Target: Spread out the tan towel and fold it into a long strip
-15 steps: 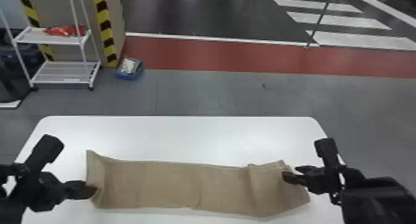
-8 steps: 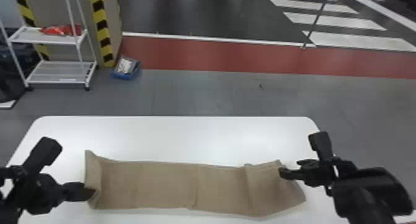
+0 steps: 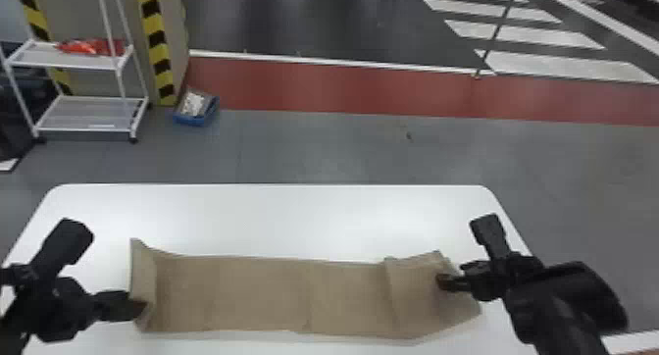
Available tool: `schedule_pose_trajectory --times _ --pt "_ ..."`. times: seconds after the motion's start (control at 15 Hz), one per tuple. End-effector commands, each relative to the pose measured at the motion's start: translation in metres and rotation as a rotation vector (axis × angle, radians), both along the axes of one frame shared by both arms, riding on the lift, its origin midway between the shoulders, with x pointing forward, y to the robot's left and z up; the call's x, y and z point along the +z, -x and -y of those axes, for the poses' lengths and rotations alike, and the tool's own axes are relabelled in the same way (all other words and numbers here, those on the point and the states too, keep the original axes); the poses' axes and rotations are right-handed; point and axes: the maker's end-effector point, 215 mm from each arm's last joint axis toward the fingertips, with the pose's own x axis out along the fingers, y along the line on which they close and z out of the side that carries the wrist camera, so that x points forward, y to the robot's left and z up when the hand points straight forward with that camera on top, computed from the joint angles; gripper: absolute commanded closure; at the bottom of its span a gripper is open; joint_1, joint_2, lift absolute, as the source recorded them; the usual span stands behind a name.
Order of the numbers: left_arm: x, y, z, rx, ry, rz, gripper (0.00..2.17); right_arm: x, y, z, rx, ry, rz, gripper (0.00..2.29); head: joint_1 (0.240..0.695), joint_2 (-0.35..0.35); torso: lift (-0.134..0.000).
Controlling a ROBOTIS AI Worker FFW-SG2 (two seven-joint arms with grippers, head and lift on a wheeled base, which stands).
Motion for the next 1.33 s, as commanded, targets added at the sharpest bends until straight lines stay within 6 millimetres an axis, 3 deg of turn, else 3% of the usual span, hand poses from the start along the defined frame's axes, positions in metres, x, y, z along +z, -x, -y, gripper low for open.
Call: schedule_pose_trajectory --times 0.0,0.07,0.53,0.67,1.0,1.07,1.27 --pt "-0.001 0.001 0.001 -0.004 0.000 0.001 2.14 0.002 -0.004 -0.001 0.001 -0.001 0.002 0.84 0.695 -0.183 0.000" --pt "-0.001 0.001 0.001 -0.005 0.001 0.000 2.14 0.002 -0.005 -0.001 0.000 -0.004 0.003 0.94 0.695 -0.181 0.000" --pt "0.000 0.008 -0.002 -0.042 0.005 0.004 2.14 0.007 -0.002 -0.005 0.001 -0.038 0.011 0.94 0.695 -0.171 0.000" --pt "0.001 0.010 -0.001 -0.050 0.008 0.004 2.14 0.005 0.001 -0.007 0.004 -0.046 0.002 0.77 0.695 -0.174 0.000" --pt "0.001 0.010 0.000 -0.055 0.008 0.007 2.14 0.009 -0.004 -0.005 -0.004 -0.049 0.013 0.77 0.695 -0.175 0.000" --pt "0.002 0.009 0.000 -0.057 0.008 0.009 2.14 0.010 -0.005 -0.003 -0.008 -0.049 0.016 0.55 0.695 -0.176 0.000" --pt "0.001 0.011 0.002 -0.071 0.009 0.013 2.14 0.015 -0.009 -0.001 -0.015 -0.046 0.026 0.48 0.695 -0.180 0.000"
